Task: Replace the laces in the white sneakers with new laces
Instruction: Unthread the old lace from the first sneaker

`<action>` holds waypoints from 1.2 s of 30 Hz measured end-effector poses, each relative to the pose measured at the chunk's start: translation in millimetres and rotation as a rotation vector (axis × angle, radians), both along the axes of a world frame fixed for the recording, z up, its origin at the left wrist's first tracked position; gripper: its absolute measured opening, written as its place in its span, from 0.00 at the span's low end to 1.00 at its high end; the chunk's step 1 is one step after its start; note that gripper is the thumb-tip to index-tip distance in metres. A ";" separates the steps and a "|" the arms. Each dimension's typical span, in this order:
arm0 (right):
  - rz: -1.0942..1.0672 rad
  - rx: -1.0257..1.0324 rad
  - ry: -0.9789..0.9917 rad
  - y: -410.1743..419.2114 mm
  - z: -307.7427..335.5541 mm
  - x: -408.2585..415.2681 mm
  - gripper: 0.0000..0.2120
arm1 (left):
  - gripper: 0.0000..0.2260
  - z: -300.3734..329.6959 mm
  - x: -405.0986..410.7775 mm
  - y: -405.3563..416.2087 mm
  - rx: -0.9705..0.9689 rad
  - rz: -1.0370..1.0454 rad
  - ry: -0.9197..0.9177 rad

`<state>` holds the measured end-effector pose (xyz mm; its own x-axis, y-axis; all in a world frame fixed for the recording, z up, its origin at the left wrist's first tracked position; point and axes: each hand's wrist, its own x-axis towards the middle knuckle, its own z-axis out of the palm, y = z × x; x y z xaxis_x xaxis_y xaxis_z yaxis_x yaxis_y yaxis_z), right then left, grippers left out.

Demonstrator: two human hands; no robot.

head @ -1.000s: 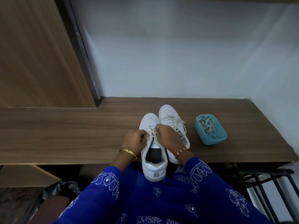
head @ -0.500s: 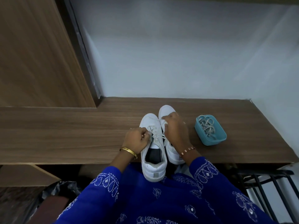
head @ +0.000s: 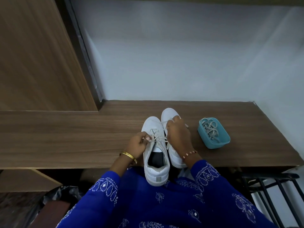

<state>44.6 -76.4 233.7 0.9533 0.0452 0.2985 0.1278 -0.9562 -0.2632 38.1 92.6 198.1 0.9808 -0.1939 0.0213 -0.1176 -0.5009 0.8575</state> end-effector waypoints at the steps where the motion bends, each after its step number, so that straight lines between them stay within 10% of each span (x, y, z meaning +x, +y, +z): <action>1: -0.063 0.053 -0.021 -4.7 2.8 1.5 0.06 | 0.09 0.5 -2.4 1.8 -0.094 0.023 0.040; 6: -0.159 0.124 -0.035 -11.8 6.3 7.1 0.05 | 0.16 0.1 -4.1 0.2 -0.232 0.100 0.110; 14: 0.216 -0.315 0.006 15.6 -17.2 -3.3 0.14 | 0.16 18.9 -1.1 -7.0 0.431 0.091 -0.267; 20: 0.239 -0.329 0.243 13.8 -11.3 -6.9 0.15 | 0.14 3.3 -7.2 -3.4 0.546 -0.040 -0.302; 25: 0.233 -0.330 0.229 11.6 -5.5 -4.1 0.13 | 0.09 2.1 -3.1 -5.8 0.229 0.045 -0.185; 30: 0.129 0.082 0.096 7.3 -13.0 -1.8 0.11 | 0.17 9.9 -3.8 -7.9 -0.488 0.221 0.195; 36: 0.060 0.416 0.131 6.4 -15.9 4.6 0.07 | 0.21 23.0 -7.3 -10.2 -0.843 0.299 0.381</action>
<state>49.2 -70.0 217.9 0.9837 0.0031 0.1798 0.1198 -0.7571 -0.6422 30.8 82.3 221.1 0.9571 -0.0025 -0.2899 0.2743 0.3315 0.9027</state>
